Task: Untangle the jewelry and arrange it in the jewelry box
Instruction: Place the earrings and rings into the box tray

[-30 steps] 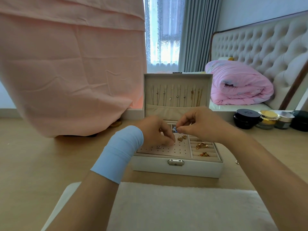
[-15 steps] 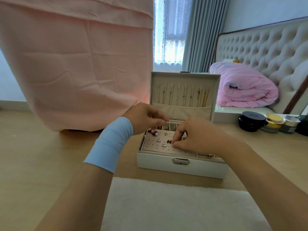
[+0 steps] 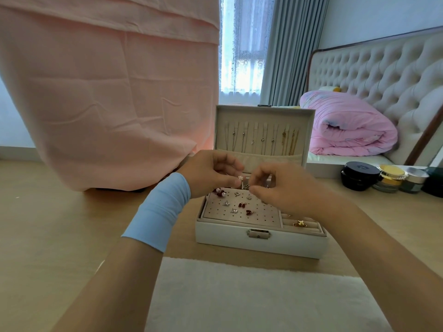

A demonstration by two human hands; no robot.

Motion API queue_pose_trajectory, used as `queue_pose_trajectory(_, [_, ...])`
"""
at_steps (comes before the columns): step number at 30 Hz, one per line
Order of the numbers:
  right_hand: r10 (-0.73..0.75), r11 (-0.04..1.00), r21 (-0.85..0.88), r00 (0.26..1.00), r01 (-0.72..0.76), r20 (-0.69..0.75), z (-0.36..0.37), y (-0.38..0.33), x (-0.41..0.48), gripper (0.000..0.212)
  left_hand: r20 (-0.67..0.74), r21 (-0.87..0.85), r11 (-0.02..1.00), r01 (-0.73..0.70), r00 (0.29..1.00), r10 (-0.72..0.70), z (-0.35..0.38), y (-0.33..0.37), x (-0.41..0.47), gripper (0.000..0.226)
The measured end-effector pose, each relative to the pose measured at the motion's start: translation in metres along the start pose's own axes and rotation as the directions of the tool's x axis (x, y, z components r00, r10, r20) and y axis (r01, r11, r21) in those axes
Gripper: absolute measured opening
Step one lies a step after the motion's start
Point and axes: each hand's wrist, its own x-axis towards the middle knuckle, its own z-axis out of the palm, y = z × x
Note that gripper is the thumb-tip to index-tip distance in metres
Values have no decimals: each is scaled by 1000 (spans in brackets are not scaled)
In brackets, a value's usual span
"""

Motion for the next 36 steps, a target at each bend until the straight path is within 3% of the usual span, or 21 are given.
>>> queue_pose_trajectory(3, [-42,988,142,992,59,-120,-1,-1,0,23,-14,-48,998,-33,999,32,3,4,0,28])
queue_pose_trajectory(9, [-73,969,215,976,118,-204,-5,-4,0,26,-97,-41,997,-61,994,57,9,13,-1,28])
queue_pose_trajectory(22, [23,860,508,989,54,-145,-14,-1,-1,16,-98,-120,993,6,995,-18,13,23,-1,15])
queue_pose_trajectory(25, [41,910,414,997,-8,-72,-14,4,-2,12,-52,-41,999,28,998,-30,16,18,1,16])
queue_pose_trajectory(27, [68,956,288,996,-49,-56,-12,8,-1,11,-69,155,987,35,997,-24,19,12,4,11])
queue_pose_trajectory(31, [139,984,-98,987,-147,-83,-1,13,0,8,-108,538,839,77,994,-22,28,5,7,7])
queue_pose_trajectory(36, [111,942,-300,984,-149,-140,7,7,3,12,-58,704,710,28,998,19,38,4,8,11])
